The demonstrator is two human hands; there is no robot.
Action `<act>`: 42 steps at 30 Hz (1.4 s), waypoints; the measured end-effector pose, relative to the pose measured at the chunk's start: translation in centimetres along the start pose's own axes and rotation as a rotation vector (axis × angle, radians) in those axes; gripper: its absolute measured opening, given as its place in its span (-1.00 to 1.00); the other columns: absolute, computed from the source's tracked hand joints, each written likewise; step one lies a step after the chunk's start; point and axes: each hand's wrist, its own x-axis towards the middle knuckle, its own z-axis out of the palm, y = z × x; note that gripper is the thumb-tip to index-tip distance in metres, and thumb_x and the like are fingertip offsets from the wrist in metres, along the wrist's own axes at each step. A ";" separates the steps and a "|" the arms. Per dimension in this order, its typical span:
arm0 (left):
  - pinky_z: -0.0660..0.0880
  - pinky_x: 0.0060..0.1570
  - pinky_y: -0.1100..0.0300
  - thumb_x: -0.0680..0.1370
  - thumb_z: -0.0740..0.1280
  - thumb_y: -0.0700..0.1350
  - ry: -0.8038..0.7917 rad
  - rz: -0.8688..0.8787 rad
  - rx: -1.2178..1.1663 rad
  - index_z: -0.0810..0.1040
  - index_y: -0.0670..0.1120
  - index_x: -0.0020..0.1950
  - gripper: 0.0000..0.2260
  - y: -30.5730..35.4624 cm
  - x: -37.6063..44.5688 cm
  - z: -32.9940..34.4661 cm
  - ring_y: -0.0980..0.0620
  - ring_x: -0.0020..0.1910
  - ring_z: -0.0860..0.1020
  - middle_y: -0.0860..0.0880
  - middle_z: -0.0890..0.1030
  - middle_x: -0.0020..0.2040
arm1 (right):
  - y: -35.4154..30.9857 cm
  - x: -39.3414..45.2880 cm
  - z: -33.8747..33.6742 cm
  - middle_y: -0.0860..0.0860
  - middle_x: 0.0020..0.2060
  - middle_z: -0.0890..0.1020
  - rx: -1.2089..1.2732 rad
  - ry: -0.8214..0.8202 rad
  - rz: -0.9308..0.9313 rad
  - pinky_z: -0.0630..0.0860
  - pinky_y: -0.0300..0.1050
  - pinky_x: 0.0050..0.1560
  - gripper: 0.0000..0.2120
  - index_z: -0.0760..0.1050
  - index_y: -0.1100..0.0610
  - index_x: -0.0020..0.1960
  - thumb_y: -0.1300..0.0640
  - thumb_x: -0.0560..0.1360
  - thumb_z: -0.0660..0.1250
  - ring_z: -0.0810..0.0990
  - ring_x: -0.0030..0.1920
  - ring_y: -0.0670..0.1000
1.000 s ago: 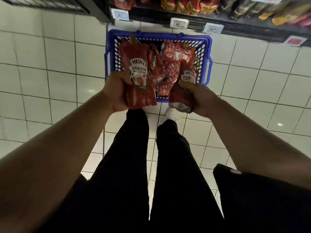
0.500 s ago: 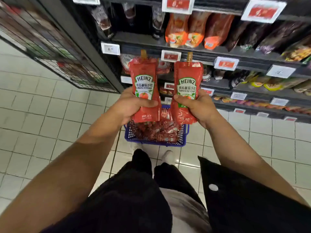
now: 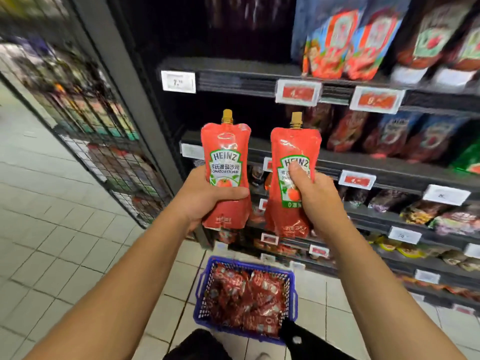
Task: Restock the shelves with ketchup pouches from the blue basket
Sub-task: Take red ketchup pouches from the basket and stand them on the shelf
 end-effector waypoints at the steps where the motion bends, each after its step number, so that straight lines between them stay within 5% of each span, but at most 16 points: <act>1: 0.63 -0.20 0.14 0.13 0.67 -0.07 -0.004 0.032 -0.004 0.71 0.07 -0.08 -0.60 0.9 0.3 -0.3 -0.06 -0.13 0.73 -0.09 0.74 -0.06 | -1.0 0.3 0.1 0.02 -0.19 0.76 -0.009 -0.005 -0.018 0.66 -0.01 -0.13 -0.57 0.68 -0.02 -0.04 -0.36 0.45 0.32 0.75 -0.17 0.05; 4: 0.61 -0.23 0.20 0.14 0.66 -0.09 -0.017 0.128 -0.022 0.71 0.07 -0.08 -0.61 3.7 1.9 -1.2 0.01 -0.18 0.72 -0.08 0.75 -0.10 | -3.8 1.2 0.6 0.06 -0.20 0.75 -0.025 0.000 -0.085 0.67 0.13 -0.06 -0.54 0.67 0.01 -0.06 -0.37 0.41 0.32 0.75 -0.17 0.11; 10: 0.60 -0.23 0.23 0.15 0.68 -0.05 -0.030 0.278 0.012 0.69 0.07 -0.05 -0.59 8.7 7.3 -5.1 0.02 -0.17 0.72 -0.07 0.74 -0.10 | -8.7 4.5 3.2 0.02 -0.21 0.75 -0.032 0.067 -0.186 0.60 -0.20 -0.26 -0.61 0.66 -0.03 -0.07 -0.34 0.46 0.33 0.74 -0.21 0.01; 18: 0.61 -0.22 0.24 0.15 0.69 0.00 -0.060 0.368 0.050 0.66 0.09 -0.01 -0.54 14.0 15.7 -11.6 -0.03 -0.11 0.73 -0.04 0.74 -0.06 | -13.6 11.1 8.6 0.05 -0.13 0.75 -0.021 0.127 -0.169 0.65 0.09 -0.01 -0.53 0.65 -0.02 -0.04 -0.41 0.42 0.35 0.75 -0.10 0.08; 22: 0.59 -0.24 0.30 0.12 0.68 0.01 -0.078 0.430 0.064 0.66 0.15 -0.02 -0.53 16.6 20.1 -13.8 0.05 -0.14 0.73 0.01 0.75 -0.08 | -15.1 13.8 11.1 0.06 -0.11 0.75 0.045 0.159 -0.162 0.62 -0.16 -0.20 -0.64 0.66 -0.05 -0.07 -0.31 0.44 0.33 0.75 -0.10 0.06; 29: 0.66 -0.25 0.08 -0.11 0.70 0.08 -0.034 0.176 0.116 0.73 0.00 -0.09 -0.39 19.9 29.0 -14.6 -0.03 -0.24 0.73 -0.02 0.75 -0.20 | -16.0 17.2 13.5 0.08 -0.11 0.75 0.084 0.215 -0.124 0.63 -0.08 -0.15 -0.68 0.69 0.01 -0.08 -0.22 0.53 0.33 0.75 -0.10 0.07; 31: 0.68 -0.17 0.05 -0.07 0.69 0.03 -0.021 0.239 0.127 0.72 -0.02 -0.04 -0.39 20.2 31.1 -13.9 -0.01 -0.21 0.73 0.00 0.75 -0.18 | -16.3 18.1 13.6 0.08 -0.10 0.75 0.066 0.223 -0.122 0.62 -0.07 -0.13 -0.66 0.68 0.05 -0.04 -0.19 0.57 0.31 0.75 -0.09 0.06; 34: 0.62 0.01 0.14 0.18 0.70 -0.17 0.022 0.413 0.188 0.67 -0.01 0.04 -0.52 20.2 33.4 -13.0 0.07 -0.09 0.70 0.02 0.73 -0.06 | -16.9 19.6 13.4 0.11 -0.09 0.75 0.047 0.215 -0.119 0.65 0.02 -0.05 -0.62 0.68 0.13 0.01 -0.18 0.59 0.30 0.74 -0.07 0.10; 37: 0.56 -0.09 0.39 0.27 0.64 -0.33 0.128 0.514 0.120 0.60 -0.12 0.08 -0.55 18.7 35.1 -12.6 0.33 -0.18 0.64 -0.05 0.68 -0.01 | -17.2 21.1 13.0 0.12 -0.09 0.75 0.022 0.191 -0.109 0.65 0.06 0.02 -0.61 0.68 0.12 0.01 -0.19 0.59 0.30 0.74 -0.06 0.11; 42: 0.45 -0.09 0.57 0.25 0.69 -0.22 0.178 0.623 0.175 0.45 -0.06 0.28 -0.32 17.4 36.7 -12.9 0.50 -0.10 0.55 0.11 0.61 0.02 | -17.7 23.4 12.4 0.11 -0.21 0.74 0.024 0.144 -0.080 0.63 -0.03 -0.25 -0.63 0.70 0.06 -0.17 -0.20 0.55 0.32 0.74 -0.21 0.09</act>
